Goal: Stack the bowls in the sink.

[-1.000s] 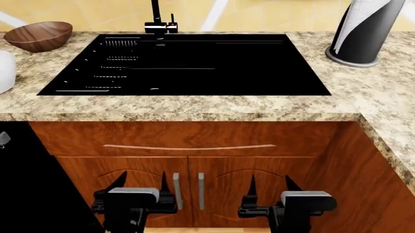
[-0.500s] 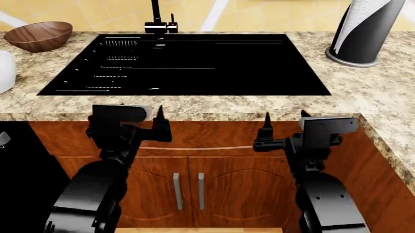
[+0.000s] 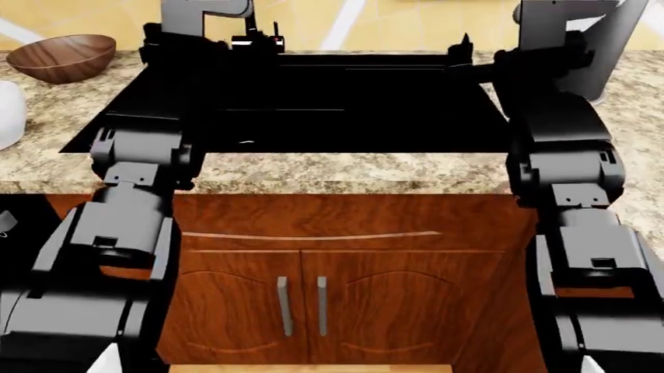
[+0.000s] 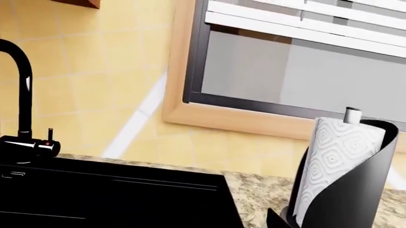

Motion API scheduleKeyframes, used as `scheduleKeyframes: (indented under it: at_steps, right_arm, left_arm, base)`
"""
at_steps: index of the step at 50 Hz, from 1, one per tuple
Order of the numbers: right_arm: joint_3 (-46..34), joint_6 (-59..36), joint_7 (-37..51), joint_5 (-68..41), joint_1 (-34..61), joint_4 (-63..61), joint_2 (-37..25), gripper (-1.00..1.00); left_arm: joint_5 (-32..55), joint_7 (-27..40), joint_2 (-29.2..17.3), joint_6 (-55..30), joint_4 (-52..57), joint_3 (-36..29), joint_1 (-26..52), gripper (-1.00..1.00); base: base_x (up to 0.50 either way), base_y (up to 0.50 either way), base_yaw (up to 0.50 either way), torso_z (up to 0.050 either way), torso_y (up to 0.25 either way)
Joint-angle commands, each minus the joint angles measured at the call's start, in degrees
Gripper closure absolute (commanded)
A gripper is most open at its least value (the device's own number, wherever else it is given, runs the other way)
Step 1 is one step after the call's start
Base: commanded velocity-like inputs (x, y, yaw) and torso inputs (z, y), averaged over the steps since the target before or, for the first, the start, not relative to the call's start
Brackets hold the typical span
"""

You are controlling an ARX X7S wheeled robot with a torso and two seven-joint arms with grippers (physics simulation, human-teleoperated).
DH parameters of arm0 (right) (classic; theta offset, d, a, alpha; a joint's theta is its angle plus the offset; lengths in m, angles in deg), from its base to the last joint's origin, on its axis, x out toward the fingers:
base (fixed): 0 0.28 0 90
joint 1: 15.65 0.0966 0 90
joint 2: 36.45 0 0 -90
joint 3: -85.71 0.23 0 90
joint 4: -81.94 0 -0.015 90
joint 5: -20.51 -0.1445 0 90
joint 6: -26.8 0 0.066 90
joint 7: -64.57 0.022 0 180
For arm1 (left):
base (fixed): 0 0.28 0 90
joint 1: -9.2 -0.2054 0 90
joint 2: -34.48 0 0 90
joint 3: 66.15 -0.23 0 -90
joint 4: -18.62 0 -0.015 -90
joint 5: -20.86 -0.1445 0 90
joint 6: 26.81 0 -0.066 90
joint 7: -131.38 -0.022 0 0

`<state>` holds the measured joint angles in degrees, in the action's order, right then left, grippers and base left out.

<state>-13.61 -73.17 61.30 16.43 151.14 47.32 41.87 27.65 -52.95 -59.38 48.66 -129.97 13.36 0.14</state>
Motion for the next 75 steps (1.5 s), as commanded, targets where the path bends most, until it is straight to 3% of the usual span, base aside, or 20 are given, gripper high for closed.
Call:
scheduleKeyframes:
  at_steps: [1, 75]
  right_arm:
    - [-0.86, 6.73, -1.78, 1.85, 11.69, 19.57, 0.82, -1.0]
    - [0.81, 4.54, -3.94, 2.15, 10.44, 19.45, 2.1, -1.0]
  left_arm:
    - [-3.78, -1.04, 1.76, 7.16, -16.38, -0.52, 9.53, -1.0]
    - [-5.53, -2.59, -1.16, 7.82, -16.34, 0.8, 9.33, -1.0]
  base:
    - [0.0, 0.41, 0.0, 0.0, 0.0]
    - [0.0, 0.5, 0.0, 0.0, 0.0]
